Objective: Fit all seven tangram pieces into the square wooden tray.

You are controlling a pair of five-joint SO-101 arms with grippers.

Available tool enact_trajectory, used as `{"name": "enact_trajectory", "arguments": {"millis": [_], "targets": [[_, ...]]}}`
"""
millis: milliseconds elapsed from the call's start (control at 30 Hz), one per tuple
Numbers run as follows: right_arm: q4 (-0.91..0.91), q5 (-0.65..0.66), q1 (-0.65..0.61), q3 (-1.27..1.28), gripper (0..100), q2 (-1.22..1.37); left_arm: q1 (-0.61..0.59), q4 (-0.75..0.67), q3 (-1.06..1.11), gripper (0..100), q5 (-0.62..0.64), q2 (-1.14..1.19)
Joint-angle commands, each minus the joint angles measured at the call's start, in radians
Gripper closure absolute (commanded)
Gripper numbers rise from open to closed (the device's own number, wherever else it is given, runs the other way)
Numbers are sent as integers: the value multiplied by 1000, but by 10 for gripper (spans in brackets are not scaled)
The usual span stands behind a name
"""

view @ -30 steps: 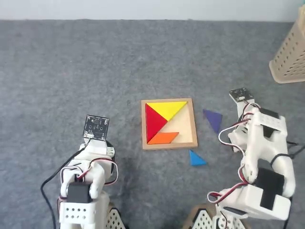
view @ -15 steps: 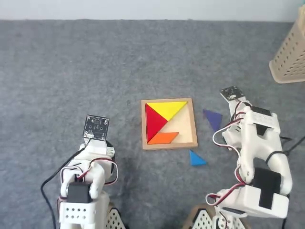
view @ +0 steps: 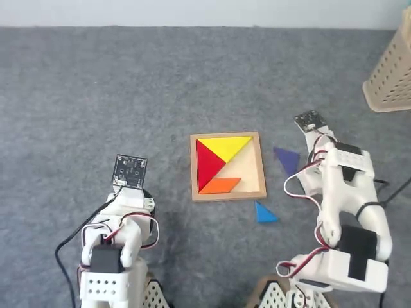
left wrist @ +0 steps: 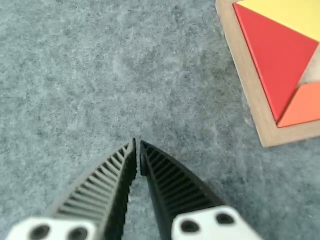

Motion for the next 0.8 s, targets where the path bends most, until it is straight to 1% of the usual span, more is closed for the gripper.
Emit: {"name": "enact_trajectory", "arguments": {"millis": [0, 133, 467, 767], "targets": [[-19, 18, -44, -5, 829, -67, -5, 5, -5, 989, 9, -3], [-15, 17, -71, -5, 832, -67, -5, 5, -5, 989, 9, -3], [-21, 17, -73, 51, 833, -68, -5, 5, -5, 989, 9, -3], [-35, 17, -74, 37, 831, -79, -5, 5, -5, 989, 9, -3]]}}
